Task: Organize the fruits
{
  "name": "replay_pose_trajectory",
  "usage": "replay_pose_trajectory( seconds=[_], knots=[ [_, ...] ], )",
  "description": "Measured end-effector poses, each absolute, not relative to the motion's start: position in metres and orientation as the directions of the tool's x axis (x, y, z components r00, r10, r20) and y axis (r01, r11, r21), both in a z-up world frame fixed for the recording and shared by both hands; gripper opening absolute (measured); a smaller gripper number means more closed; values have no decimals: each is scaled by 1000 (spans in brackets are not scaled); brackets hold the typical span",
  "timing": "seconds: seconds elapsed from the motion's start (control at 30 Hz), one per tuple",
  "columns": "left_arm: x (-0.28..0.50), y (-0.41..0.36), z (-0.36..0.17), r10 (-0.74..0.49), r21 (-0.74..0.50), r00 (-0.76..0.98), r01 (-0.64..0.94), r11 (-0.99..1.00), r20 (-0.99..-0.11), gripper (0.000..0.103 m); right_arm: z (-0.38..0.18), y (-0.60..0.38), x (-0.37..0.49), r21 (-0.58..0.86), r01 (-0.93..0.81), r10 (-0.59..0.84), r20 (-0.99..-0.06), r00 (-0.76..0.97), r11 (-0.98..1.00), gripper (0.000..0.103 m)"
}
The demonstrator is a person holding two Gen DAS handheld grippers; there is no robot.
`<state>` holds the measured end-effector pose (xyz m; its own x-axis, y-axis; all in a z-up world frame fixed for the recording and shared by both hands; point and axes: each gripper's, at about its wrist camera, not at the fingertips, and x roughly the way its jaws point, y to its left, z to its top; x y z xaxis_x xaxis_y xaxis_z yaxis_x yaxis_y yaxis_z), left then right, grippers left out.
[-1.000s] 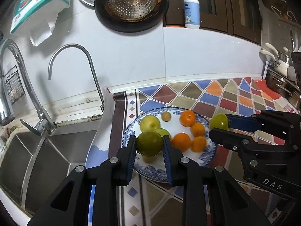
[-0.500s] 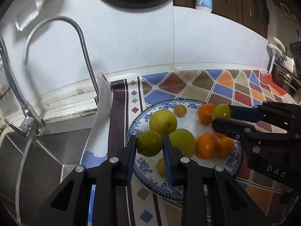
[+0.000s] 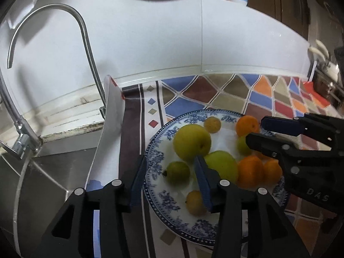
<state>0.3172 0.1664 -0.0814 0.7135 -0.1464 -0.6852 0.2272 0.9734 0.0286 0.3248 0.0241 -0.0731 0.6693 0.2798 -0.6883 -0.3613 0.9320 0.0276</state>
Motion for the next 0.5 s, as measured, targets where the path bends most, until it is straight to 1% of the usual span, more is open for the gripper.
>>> replay_pose_trajectory(
  seconds=[0.13,0.23,0.27,0.3,0.37,0.5],
  knots=[
    [308,165,-74,-152,24,722,227,974,-675,48,-69,21,319,15,-342,260,-680,685,940,39],
    [295,163,-66,-144,24,735,213,977,-662,52,-64,17,311,17,-334,258,-674,692,943,39],
    [290,163,-63,-136,27,740,205,978,-659,52,-62,15,307,14,-328,252,-672,696,944,40],
    [285,162,-61,-131,28,744,197,980,-656,53,-60,14,304,13,-325,249,-671,698,946,44],
    [275,161,-56,-122,28,750,184,983,-650,54,-54,9,293,6,-311,237,-662,711,950,49],
    [253,154,-45,-93,40,773,152,988,-628,60,-42,-1,273,-1,-292,223,-644,732,956,54]
  ],
)
